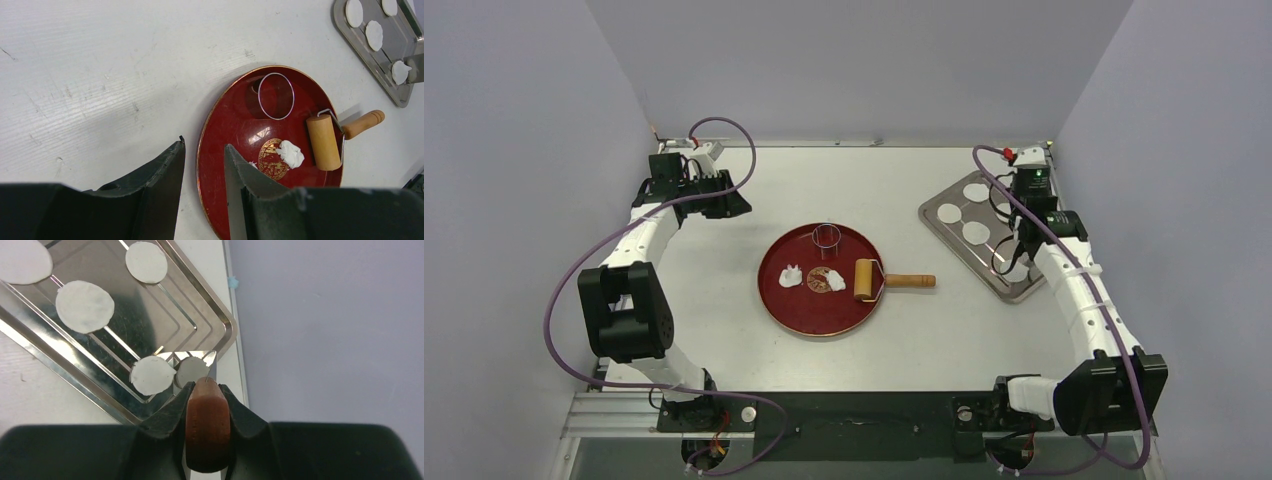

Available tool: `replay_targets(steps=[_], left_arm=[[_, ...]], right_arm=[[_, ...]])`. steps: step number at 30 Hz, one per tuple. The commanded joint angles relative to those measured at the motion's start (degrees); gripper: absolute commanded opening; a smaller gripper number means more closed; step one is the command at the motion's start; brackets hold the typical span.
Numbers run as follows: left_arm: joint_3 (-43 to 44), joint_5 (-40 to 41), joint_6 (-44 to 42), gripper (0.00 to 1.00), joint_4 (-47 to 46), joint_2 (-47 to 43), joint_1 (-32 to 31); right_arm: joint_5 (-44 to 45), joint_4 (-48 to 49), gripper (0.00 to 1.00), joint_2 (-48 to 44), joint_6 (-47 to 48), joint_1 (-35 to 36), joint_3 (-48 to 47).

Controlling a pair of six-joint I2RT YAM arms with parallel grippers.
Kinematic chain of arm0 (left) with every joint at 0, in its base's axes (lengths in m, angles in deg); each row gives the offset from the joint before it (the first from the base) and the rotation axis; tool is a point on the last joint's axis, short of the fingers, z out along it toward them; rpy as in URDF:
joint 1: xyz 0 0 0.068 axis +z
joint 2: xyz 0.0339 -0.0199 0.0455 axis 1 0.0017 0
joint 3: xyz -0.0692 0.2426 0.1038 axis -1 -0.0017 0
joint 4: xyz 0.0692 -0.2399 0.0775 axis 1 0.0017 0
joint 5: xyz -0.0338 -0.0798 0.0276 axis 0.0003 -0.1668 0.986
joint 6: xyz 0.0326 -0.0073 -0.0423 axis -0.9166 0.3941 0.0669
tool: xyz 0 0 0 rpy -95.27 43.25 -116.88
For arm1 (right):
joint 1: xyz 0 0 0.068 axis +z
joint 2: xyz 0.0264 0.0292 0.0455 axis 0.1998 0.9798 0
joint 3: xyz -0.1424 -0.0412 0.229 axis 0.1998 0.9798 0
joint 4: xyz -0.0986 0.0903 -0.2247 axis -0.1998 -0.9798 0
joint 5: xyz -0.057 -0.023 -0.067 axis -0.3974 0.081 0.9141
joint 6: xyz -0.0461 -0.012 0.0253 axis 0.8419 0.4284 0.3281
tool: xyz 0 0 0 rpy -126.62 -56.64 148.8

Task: Roll out the dumpling wrappers from the dough
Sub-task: Place the dumpling wrapper on the plate, then place the spatula on the work surface.

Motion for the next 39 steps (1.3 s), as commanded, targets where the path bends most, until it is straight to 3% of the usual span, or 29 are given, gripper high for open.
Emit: replay_targets(steps=[1, 11, 14, 19, 25, 29, 35, 39], left_arm=[[2.14, -1.71, 0.11, 0.32, -1.86, -0.13, 0.31], [2.62, -0.74, -0.53, 0.32, -0.67, -0.04, 0.37], [2.85, -0.05, -1.35, 0.32, 0.22, -0.36, 0.41], [3.04, 1.18, -3.57, 0.32, 2.26, -1.02, 1.11], [2.81, 2.76, -5.68, 0.32, 3.65, -2.16, 1.69], [0.66, 2.93, -4.76, 0.32, 1.68, -2.86, 1.68], [-0.64, 2.97, -4.73, 0.32, 0.8, -3.7, 1.56], [-0.86, 2.95, -4.72, 0.33, 0.72, -4.23, 1.56]], right_arm=[[9.79, -3.03, 0.0, 0.63, 4.1, 1.2, -4.1], [15.12, 1.68, 0.0, -0.59, 3.41, 7.55, -20.51], [9.94, 2.26, 0.0, -1.99, -2.61, 11.76, -22.35], [-2.69, 5.26, 0.0, -3.79, -23.86, 20.4, -15.28], [-18.84, 18.53, 0.0, -2.93, -43.25, 31.87, -4.1], [-24.16, 27.42, 0.0, 1.36, -48.77, 38.47, 0.73], [-26.09, 32.58, 0.0, 8.01, -51.95, 40.29, 4.66], [-25.41, 28.5, 0.0, 11.02, -50.15, 40.23, 4.6]])
